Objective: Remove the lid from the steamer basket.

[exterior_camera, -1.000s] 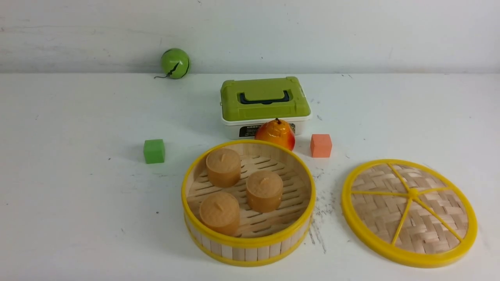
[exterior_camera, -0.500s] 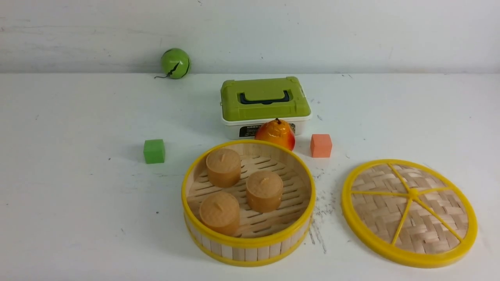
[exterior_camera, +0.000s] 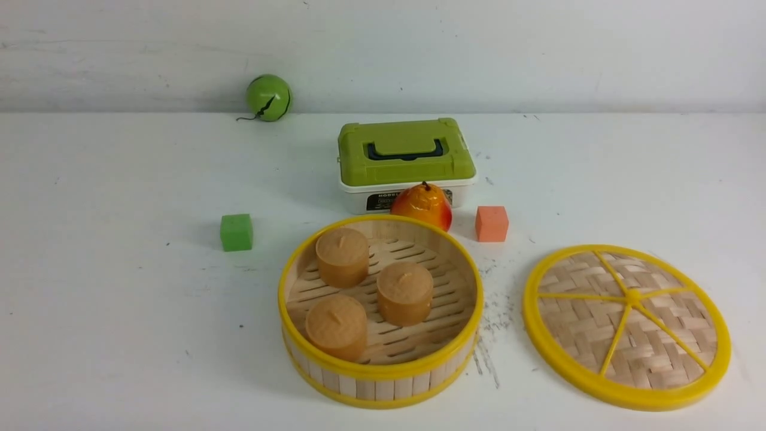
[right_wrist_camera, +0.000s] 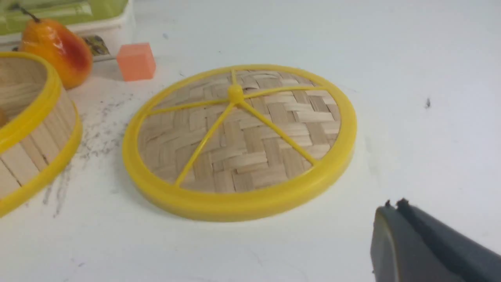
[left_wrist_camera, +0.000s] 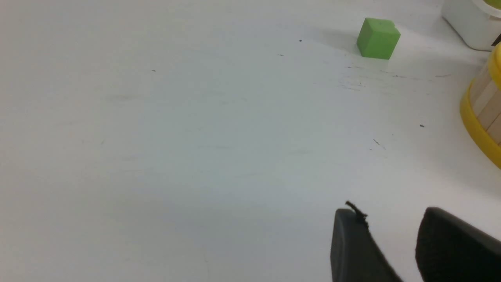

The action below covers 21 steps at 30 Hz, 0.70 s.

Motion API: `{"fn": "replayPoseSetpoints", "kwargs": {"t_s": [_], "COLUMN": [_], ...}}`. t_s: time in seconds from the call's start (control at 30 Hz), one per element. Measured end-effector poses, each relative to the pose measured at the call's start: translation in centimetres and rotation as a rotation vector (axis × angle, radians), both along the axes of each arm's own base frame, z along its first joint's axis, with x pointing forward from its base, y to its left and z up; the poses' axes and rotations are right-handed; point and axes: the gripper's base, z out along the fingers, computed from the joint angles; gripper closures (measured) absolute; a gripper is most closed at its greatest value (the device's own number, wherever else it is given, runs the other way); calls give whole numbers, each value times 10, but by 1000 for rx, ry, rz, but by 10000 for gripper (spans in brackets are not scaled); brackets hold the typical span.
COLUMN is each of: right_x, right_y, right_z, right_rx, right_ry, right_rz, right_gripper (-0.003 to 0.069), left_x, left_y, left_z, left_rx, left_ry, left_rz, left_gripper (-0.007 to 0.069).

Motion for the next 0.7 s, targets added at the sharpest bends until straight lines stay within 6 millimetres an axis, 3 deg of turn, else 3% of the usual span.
{"fn": "replayPoseSetpoints", "kwargs": {"t_s": [0.7], "right_x": [-1], "right_y": [-1], "right_z": [-1], "right_rx": [19], "right_ry": [28], "right_rz": [-13], "right_gripper": [678], "left_x": [0], "left_y": [0], "left_z": [0], "left_rx": [0], "left_ry": [0], "left_rz": [0], "left_gripper": [385]}}
